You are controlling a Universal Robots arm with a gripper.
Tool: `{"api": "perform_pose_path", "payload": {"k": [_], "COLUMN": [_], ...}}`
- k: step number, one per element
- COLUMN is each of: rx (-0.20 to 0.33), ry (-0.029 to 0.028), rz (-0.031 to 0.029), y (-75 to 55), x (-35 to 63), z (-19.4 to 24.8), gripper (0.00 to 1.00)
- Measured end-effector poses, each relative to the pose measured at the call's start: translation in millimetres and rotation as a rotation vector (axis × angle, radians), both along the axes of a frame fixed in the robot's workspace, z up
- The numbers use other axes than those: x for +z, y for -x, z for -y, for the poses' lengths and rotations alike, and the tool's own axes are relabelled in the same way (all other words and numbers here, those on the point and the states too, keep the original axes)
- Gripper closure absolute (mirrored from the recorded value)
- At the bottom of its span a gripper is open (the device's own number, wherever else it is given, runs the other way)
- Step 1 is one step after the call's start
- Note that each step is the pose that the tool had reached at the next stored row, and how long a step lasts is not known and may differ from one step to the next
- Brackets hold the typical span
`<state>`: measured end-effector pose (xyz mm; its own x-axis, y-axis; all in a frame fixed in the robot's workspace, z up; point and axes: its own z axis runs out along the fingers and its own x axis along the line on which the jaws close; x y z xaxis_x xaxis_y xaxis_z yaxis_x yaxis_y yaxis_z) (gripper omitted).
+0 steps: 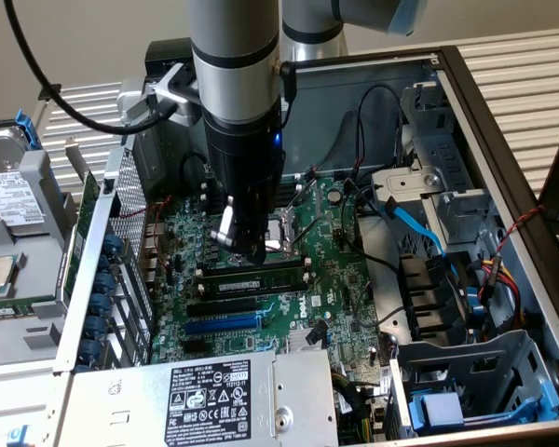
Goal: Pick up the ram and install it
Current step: 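Press down the ram until it locks into place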
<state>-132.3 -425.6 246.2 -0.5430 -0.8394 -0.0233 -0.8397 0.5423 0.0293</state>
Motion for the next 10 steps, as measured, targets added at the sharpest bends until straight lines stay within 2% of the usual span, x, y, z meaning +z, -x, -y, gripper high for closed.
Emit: {"api": "perform_pose_path", "payload": {"k": [8, 10], "rx": [-0.071, -0.089], "ry": [0.0161, 0.0184], "rz": [0.0002, 0.0008], "y": [-0.1, -0.1], "x": [0.1, 0.3], "z": [0.0, 0.0], "gripper": [0.89, 0.89]}}
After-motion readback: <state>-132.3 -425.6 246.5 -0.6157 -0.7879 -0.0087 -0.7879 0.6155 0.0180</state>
